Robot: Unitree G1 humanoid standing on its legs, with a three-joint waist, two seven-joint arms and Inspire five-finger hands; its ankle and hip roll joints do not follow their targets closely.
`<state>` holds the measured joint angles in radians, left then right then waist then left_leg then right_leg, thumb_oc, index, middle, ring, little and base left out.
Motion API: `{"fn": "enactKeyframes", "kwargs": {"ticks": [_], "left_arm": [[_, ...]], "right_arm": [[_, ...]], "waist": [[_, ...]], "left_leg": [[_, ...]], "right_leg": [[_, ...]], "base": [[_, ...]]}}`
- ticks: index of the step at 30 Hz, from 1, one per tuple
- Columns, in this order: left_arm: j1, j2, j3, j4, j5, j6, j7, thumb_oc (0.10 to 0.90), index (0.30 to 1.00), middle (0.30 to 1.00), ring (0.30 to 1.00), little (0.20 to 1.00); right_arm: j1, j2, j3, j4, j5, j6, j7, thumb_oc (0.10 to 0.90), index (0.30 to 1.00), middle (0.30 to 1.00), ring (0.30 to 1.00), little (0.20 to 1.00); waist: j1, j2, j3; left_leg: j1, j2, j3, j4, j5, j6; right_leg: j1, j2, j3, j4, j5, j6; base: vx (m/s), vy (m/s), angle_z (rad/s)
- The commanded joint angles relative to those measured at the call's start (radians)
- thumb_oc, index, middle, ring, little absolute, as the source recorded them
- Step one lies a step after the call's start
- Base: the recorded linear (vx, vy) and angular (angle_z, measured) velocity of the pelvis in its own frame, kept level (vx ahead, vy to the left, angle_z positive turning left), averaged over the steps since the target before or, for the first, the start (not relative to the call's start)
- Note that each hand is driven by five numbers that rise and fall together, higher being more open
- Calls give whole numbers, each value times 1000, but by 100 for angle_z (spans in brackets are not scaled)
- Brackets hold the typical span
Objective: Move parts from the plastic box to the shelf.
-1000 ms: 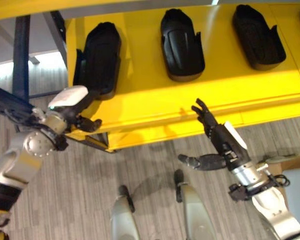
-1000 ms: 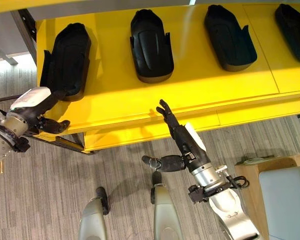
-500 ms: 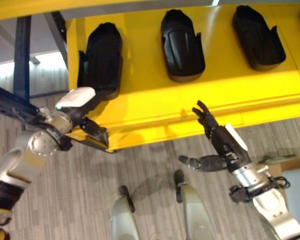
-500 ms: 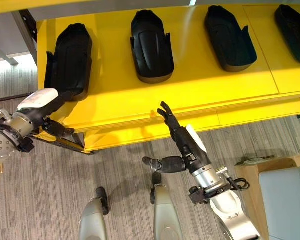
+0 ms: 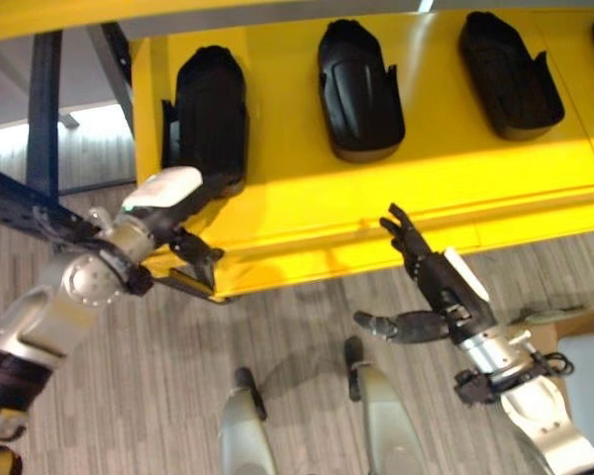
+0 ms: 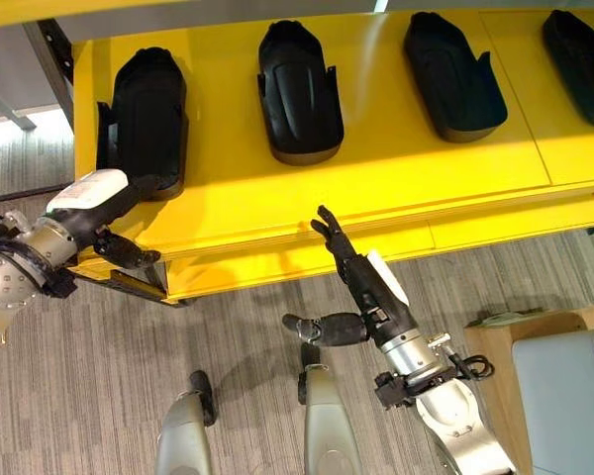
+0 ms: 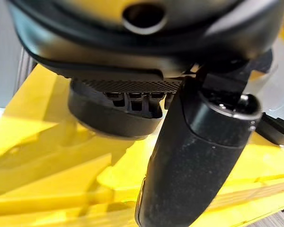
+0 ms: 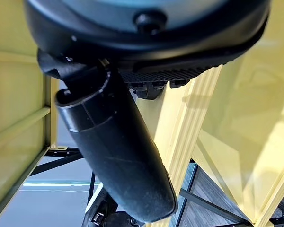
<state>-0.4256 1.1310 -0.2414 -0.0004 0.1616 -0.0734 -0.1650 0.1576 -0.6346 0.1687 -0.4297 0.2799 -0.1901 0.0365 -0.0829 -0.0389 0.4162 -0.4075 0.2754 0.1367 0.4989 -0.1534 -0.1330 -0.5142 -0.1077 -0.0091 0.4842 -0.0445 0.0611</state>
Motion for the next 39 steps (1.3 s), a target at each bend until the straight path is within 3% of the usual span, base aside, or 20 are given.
{"fn": "enactKeyframes", "kwargs": {"ticks": [1, 13, 19, 22, 28, 34, 36, 39], "left_arm": [[-115, 51, 25, -75, -53, -59, 66, 900, 1000, 1000, 1000, 1000], [-102, 94, 119, -105, -108, -89, 148, 900, 1000, 1000, 1000, 1000], [45, 94, 267, -189, -90, -113, 199, 900, 1000, 1000, 1000, 1000], [119, 79, 334, -226, -90, -123, 213, 900, 1000, 1000, 1000, 1000], [347, -29, 477, -354, -94, -165, 240, 900, 1000, 1000, 1000, 1000], [390, -73, 484, -397, -75, -179, 256, 900, 1000, 1000, 1000, 1000], [445, -111, 486, -448, 41, -188, 289, 900, 1000, 1000, 1000, 1000], [497, -128, 480, -491, 84, -199, 275, 900, 1000, 1000, 1000, 1000]], "right_arm": [[-35, 10, -100, -128, 51, -102, 3, 900, 1000, 1000, 1000, 1000], [-35, 5, -110, -123, 49, -115, 7, 900, 1000, 1000, 1000, 1000], [-57, -2, -112, -113, 38, -122, 8, 900, 1000, 1000, 1000, 1000], [-67, -3, -115, -110, 32, -125, 3, 900, 1000, 1000, 1000, 1000], [-121, -5, -100, -101, 29, -131, -10, 900, 1000, 1000, 1000, 1000], [-153, -9, -84, -94, 22, -133, -23, 900, 1000, 1000, 1000, 1000], [-170, -14, -75, -87, 14, -138, -33, 900, 1000, 1000, 1000, 1000], [-180, -16, -70, -75, 11, -139, -49, 900, 1000, 1000, 1000, 1000]], "waist": [[-26, -3, -57], [-17, 8, -69], [-4, 10, -77], [-1, 10, -78], [15, 7, -86], [21, 0, -92], [30, -10, -96], [38, -19, -103]], "left_leg": [[28, -47, -2, -15, 26, 60], [30, -53, -6, -20, 28, 62], [37, -55, -10, -26, 25, 63], [39, -55, -11, -27, 25, 63], [59, -62, -18, -44, 23, 69], [70, -69, -22, -60, 30, 74], [92, -74, -31, -77, 30, 77], [106, -75, -35, -93, 32, 81]], "right_leg": [[46, 15, 22, 56, -36, -12], [54, 13, 17, 50, -36, -11], [64, 10, 15, 41, -34, -10], [68, 10, 17, 38, -34, -9], [96, 5, 6, 17, -33, -6], [115, 1, -1, -2, -23, -3], [144, -3, -12, -19, -22, 4], [166, -5, -22, -39, -18, 8]], "base": [[0, 0, 0], [0, 0, 0], [1, 3, 1], [2, 6, 1], [10, 25, 4], [14, 24, 2], [38, 39, 5], [33, 21, 10]]}}
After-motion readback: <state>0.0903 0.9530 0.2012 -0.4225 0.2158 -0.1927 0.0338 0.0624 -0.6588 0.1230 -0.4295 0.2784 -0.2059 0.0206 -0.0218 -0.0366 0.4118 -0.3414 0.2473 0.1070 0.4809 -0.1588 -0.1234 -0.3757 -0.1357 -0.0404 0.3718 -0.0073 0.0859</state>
